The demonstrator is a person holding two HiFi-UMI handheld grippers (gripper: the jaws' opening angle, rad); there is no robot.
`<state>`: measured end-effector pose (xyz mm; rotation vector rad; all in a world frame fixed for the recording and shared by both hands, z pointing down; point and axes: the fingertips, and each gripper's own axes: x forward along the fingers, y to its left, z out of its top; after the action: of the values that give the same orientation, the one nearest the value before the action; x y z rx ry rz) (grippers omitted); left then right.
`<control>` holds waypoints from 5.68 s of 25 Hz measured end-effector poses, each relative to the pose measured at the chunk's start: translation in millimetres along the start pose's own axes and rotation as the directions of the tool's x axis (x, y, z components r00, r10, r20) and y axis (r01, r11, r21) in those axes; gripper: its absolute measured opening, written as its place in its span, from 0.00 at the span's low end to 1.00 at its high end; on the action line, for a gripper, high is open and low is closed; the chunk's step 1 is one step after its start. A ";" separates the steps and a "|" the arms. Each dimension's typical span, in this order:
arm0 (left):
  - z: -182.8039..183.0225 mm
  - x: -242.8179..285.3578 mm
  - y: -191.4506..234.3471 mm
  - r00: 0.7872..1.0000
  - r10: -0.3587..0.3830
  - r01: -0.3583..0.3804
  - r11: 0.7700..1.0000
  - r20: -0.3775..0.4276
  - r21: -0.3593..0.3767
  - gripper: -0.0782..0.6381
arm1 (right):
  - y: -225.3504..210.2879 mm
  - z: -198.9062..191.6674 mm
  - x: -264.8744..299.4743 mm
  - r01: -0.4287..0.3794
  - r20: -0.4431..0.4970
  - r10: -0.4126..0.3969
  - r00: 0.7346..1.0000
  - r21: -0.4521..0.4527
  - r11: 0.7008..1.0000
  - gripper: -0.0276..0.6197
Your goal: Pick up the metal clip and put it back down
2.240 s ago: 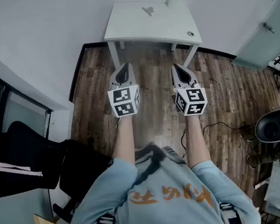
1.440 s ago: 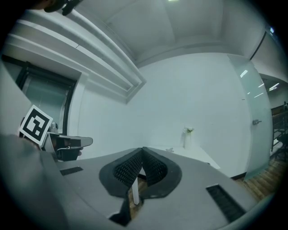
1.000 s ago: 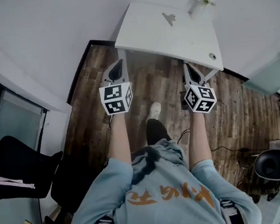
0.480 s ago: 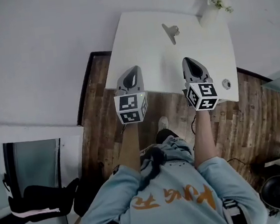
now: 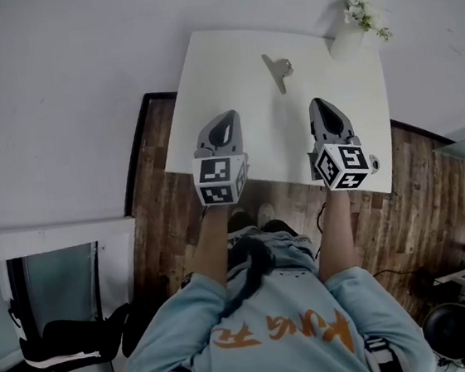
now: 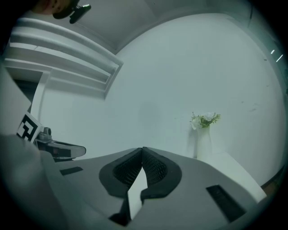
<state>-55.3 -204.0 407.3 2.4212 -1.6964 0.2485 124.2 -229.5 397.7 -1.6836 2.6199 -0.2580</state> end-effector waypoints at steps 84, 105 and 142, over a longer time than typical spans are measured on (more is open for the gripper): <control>-67.4 98.8 78.0 0.989 -0.027 -0.003 0.979 -0.144 -0.205 0.14 | -15.6 -70.3 167.9 -0.007 -0.278 -0.006 0.961 -0.047 0.999 0.10; -38.1 54.8 -57.3 0.982 -0.162 0.166 0.986 -0.099 0.031 0.14 | -97.2 -74.2 -44.2 0.270 -0.215 -0.271 0.938 -0.036 0.962 0.10; -138.2 65.4 -137.7 0.882 -0.365 0.374 0.927 -0.299 -0.028 0.14 | -150.1 -198.1 -130.4 0.602 -0.420 -0.556 0.717 -0.029 0.798 0.29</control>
<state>91.3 -184.6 550.4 2.5106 -1.0857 0.5550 293.9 -146.8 605.5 -2.6132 2.1242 -0.8347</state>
